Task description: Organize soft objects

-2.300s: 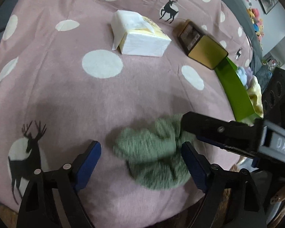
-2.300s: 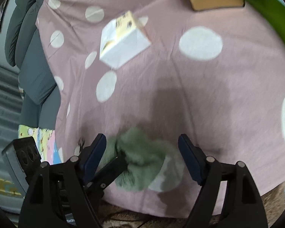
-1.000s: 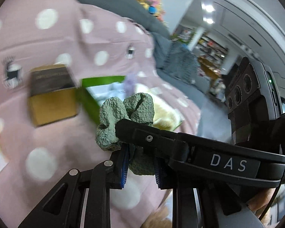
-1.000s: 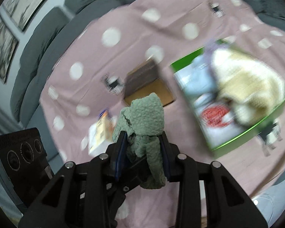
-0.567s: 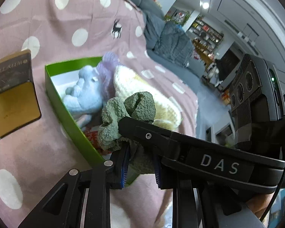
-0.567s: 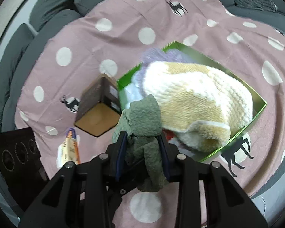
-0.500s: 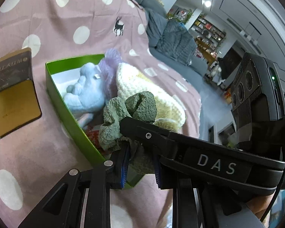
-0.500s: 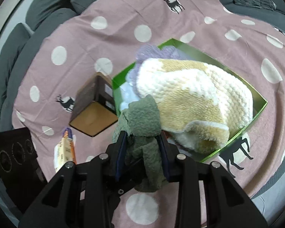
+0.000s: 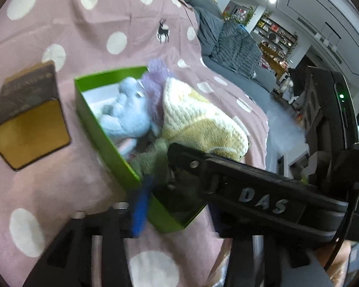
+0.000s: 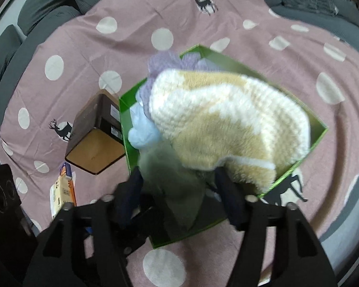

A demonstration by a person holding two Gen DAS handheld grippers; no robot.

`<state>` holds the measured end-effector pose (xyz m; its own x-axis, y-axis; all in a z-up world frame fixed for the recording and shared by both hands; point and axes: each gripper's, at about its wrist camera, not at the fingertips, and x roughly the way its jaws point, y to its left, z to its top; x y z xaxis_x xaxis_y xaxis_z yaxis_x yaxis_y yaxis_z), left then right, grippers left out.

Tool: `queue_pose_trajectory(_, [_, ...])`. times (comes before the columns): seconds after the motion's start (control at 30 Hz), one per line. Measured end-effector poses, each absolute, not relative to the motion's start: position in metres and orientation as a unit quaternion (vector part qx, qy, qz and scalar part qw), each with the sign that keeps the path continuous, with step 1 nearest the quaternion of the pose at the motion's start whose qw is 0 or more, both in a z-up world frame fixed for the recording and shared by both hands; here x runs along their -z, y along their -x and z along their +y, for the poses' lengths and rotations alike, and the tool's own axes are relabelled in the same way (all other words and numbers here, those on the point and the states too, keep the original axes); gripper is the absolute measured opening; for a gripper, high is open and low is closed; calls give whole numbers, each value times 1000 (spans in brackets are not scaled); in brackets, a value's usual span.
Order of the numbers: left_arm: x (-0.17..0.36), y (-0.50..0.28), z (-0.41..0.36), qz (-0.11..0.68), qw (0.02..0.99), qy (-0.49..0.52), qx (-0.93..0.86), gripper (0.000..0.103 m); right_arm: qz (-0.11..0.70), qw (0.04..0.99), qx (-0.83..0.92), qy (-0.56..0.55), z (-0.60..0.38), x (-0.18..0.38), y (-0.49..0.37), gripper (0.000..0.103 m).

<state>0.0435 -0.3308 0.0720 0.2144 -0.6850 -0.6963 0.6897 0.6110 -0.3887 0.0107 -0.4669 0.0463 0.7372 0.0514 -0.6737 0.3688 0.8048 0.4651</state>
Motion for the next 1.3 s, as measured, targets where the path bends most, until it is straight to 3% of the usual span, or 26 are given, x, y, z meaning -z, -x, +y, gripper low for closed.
queue_pose_trajectory(0.07, [-81,-41,-319,430,789,4,438,78,343,888,97,-289,-464,-57,-4,76])
queue_pose_trajectory(0.13, [-93,-37,-303,413,800,12,435,79,336,895,106,-275,-459,-68,1,84])
queue_pose_trajectory(0.2, [-101,-35,-291,399,811,15,427,84,327,902,114,-259,-453,-79,6,86])
queue_pose_trajectory(0.53, [-135,-36,-157,352,867,108,334,85,295,932,100,-183,-381,-127,9,93])
queue_pose_trajectory(0.73, [-138,-36,-55,339,913,132,184,87,301,943,72,-124,-316,-137,-14,95])
queue_pose_trajectory(1.0, [-95,-38,57,367,916,160,20,87,343,934,-37,-94,-221,-133,-85,96])
queue_pose_trajectory(1.3, [-14,-46,114,419,880,220,-37,87,439,890,-113,-49,-110,-95,-215,94])
